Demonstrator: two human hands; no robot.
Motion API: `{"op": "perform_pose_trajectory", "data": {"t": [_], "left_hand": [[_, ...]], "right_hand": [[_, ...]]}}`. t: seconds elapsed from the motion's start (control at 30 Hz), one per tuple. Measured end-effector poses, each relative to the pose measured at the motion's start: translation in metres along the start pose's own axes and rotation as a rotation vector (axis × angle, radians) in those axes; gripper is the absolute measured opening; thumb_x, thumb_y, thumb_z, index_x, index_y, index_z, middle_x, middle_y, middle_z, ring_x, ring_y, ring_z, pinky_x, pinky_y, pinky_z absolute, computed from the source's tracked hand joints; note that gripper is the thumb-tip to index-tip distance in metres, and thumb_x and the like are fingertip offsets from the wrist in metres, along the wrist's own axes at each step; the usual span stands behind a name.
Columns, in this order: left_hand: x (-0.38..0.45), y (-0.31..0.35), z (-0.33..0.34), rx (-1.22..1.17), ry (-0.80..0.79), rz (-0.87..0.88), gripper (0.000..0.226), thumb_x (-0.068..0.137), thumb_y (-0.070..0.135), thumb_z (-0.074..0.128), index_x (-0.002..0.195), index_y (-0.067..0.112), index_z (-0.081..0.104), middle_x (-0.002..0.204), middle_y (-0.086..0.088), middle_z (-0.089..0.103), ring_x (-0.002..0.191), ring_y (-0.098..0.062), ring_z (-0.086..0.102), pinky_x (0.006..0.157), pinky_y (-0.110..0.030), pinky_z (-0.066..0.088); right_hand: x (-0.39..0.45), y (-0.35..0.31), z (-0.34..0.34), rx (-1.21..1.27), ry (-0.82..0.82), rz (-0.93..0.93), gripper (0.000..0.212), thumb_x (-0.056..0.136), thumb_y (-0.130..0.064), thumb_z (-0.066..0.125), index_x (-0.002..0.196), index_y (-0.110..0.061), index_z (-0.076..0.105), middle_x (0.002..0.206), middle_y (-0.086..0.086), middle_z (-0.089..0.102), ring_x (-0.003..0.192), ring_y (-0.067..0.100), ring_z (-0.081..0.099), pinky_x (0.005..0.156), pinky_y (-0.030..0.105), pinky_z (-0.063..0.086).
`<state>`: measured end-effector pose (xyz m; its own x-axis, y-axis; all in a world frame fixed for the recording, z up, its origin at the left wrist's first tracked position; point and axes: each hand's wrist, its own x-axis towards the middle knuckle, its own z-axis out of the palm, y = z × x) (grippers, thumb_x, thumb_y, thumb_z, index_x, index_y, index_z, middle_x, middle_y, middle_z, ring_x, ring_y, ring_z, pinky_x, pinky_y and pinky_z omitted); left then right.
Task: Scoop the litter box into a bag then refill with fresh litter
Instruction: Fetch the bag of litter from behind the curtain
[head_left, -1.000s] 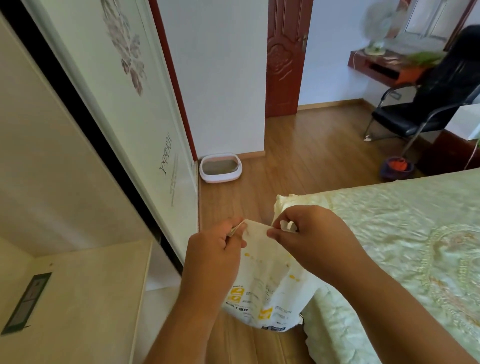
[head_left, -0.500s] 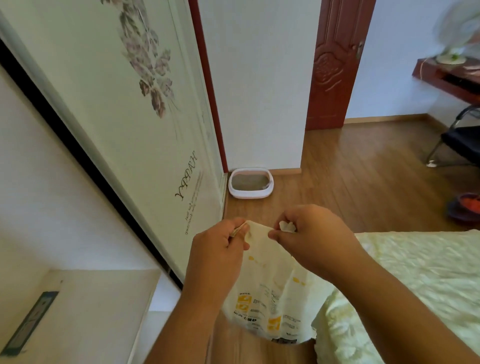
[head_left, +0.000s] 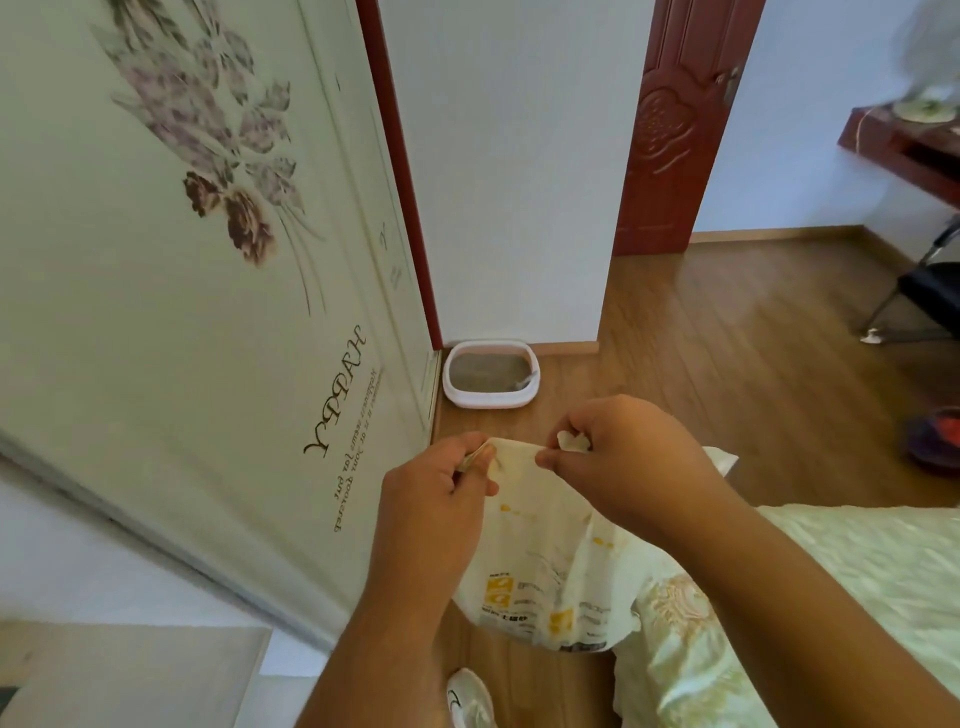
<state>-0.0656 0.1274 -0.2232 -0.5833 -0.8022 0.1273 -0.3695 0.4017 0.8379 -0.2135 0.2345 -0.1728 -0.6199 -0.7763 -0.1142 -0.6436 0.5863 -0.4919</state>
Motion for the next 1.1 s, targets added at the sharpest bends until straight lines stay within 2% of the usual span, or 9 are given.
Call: {"op": "perform_pose_trajectory", "data": {"t": [0.17,0.27,0.4,0.47,0.57,0.7,0.83,0.97,1.1], "left_hand": [[0.081,-0.022,0.010,-0.030,-0.062,-0.012,0.013,0.101,0.037,0.061,0.108,0.042,0.071,0.073,0.018,0.072,0.079,0.009,0.067,0.067,-0.012,0.051],[0.128,-0.033,0.015,-0.020,-0.107,0.007,0.013,0.101,0.035,0.062,0.101,0.048,0.065,0.074,0.018,0.072,0.079,0.009,0.066,0.065,-0.008,0.049],[0.182,-0.047,0.017,-0.008,-0.161,0.008,0.014,0.102,0.033,0.063,0.109,0.040,0.072,0.076,0.016,0.073,0.081,0.011,0.066,0.066,-0.009,0.051],[0.207,-0.053,0.019,0.008,-0.180,0.003,0.016,0.102,0.033,0.062,0.113,0.037,0.074,0.076,0.017,0.073,0.080,0.012,0.065,0.065,-0.016,0.054],[0.240,-0.062,0.021,0.028,-0.183,0.011,0.017,0.102,0.032,0.062,0.114,0.035,0.074,0.077,0.018,0.072,0.081,0.013,0.064,0.064,-0.010,0.050],[0.291,-0.074,0.027,0.087,-0.181,-0.004,0.020,0.103,0.034,0.061,0.117,0.035,0.075,0.077,0.017,0.073,0.078,0.007,0.066,0.069,-0.016,0.052],[0.338,-0.081,0.041,0.105,-0.175,-0.022,0.024,0.103,0.034,0.061,0.123,0.032,0.073,0.079,0.017,0.073,0.082,0.010,0.065,0.070,-0.012,0.049],[0.388,-0.088,0.060,0.125,-0.169,-0.075,0.023,0.102,0.035,0.062,0.122,0.032,0.074,0.079,0.017,0.074,0.079,0.002,0.068,0.071,-0.017,0.053],[0.440,-0.097,0.085,0.141,-0.185,-0.149,0.023,0.103,0.035,0.061,0.121,0.030,0.074,0.079,0.015,0.074,0.073,0.009,0.066,0.064,-0.015,0.050]], "right_hand": [[0.074,-0.004,0.008,-0.015,0.012,0.055,0.021,0.093,-0.046,0.066,0.086,-0.028,0.071,0.079,-0.007,0.070,0.070,0.008,0.064,0.059,0.023,0.048],[0.116,-0.007,0.013,-0.025,0.013,0.101,0.020,0.093,-0.046,0.066,0.086,-0.028,0.071,0.077,-0.007,0.068,0.067,0.007,0.062,0.055,0.022,0.042],[0.164,-0.010,0.022,0.016,0.009,0.161,0.017,0.092,-0.048,0.065,0.090,-0.032,0.072,0.076,-0.009,0.070,0.067,0.007,0.065,0.063,0.026,0.057],[0.186,-0.012,0.026,0.015,0.001,0.179,0.018,0.092,-0.049,0.065,0.090,-0.032,0.072,0.073,-0.008,0.070,0.064,0.006,0.065,0.058,0.024,0.053],[0.221,-0.013,0.030,0.026,0.006,0.184,0.020,0.092,-0.050,0.066,0.088,-0.031,0.071,0.070,-0.008,0.067,0.061,0.006,0.062,0.054,0.020,0.042],[0.272,-0.015,0.033,0.030,0.010,0.178,0.025,0.091,-0.049,0.066,0.084,-0.026,0.070,0.071,-0.006,0.067,0.064,0.008,0.062,0.055,0.023,0.043],[0.324,-0.009,0.031,0.047,-0.007,0.163,0.024,0.091,-0.048,0.067,0.081,-0.026,0.067,0.070,-0.007,0.064,0.064,0.007,0.060,0.054,0.022,0.038],[0.382,0.003,0.030,0.035,-0.048,0.126,0.023,0.093,-0.048,0.066,0.084,-0.026,0.067,0.070,-0.008,0.063,0.064,0.006,0.059,0.055,0.021,0.040],[0.443,0.018,0.036,0.024,-0.124,0.103,0.020,0.094,-0.049,0.064,0.085,-0.031,0.066,0.073,-0.010,0.065,0.065,0.006,0.063,0.058,0.018,0.045]]}}
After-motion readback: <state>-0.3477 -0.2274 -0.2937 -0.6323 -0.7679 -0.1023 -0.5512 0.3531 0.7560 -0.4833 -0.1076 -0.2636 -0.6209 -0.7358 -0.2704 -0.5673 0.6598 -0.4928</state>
